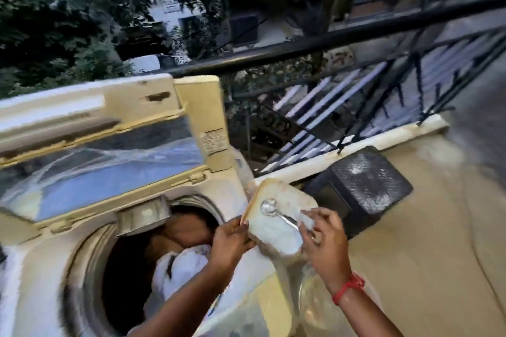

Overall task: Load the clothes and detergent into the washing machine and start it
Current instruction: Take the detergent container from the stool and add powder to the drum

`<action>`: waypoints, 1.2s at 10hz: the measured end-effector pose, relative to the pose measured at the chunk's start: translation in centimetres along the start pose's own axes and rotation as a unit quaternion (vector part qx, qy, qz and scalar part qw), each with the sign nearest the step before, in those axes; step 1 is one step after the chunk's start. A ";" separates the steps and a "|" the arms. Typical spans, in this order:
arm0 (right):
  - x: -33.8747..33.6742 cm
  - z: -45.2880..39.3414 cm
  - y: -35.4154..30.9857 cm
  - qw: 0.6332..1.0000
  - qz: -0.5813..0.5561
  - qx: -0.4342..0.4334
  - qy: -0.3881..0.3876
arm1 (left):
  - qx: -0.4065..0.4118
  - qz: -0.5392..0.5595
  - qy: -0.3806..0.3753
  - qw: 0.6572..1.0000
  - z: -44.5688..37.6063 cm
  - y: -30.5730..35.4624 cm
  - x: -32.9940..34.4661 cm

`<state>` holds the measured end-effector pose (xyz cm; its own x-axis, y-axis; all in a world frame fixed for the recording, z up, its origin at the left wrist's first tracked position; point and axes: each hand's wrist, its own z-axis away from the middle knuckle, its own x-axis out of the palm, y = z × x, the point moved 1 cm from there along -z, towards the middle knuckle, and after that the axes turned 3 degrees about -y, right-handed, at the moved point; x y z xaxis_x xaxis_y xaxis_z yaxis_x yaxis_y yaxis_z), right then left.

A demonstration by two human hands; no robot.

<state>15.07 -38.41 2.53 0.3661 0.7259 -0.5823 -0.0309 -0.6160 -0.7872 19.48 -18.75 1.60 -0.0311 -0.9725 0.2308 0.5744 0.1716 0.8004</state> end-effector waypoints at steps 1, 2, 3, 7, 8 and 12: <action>-2.8 -0.9 3.3 0.965 -0.133 0.203 0.103 | -0.006 -0.033 -0.029 0.999 -1.8 -0.3 5.0; -5.0 -1.6 8.2 0.886 -0.280 0.352 0.111 | -0.017 -0.068 -0.059 0.996 -3.9 -0.8 9.8; -7.5 -2.2 12.2 0.800 -0.385 0.443 0.125 | -0.046 -0.092 -0.074 0.992 -6.9 -2.1 14.6; -9.0 -5.2 29.8 0.645 -0.478 0.563 0.197 | -0.102 -0.175 -0.064 0.977 -20.5 -13.5 26.2; -7.7 -7.3 35.6 0.634 -0.475 0.569 0.221 | -0.116 -0.213 -0.028 0.970 -26.2 -16.6 28.2; -2.2 -14.0 54.1 0.667 -0.401 0.561 0.282 | -0.124 -0.327 -0.051 0.935 -43.7 -26.5 34.3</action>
<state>25.60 -77.60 -35.93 0.9653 0.2585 0.0374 -0.1752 0.7471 -0.6412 38.96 -63.50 -35.92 -0.5134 -0.8340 -0.2023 0.5764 -0.5097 0.6387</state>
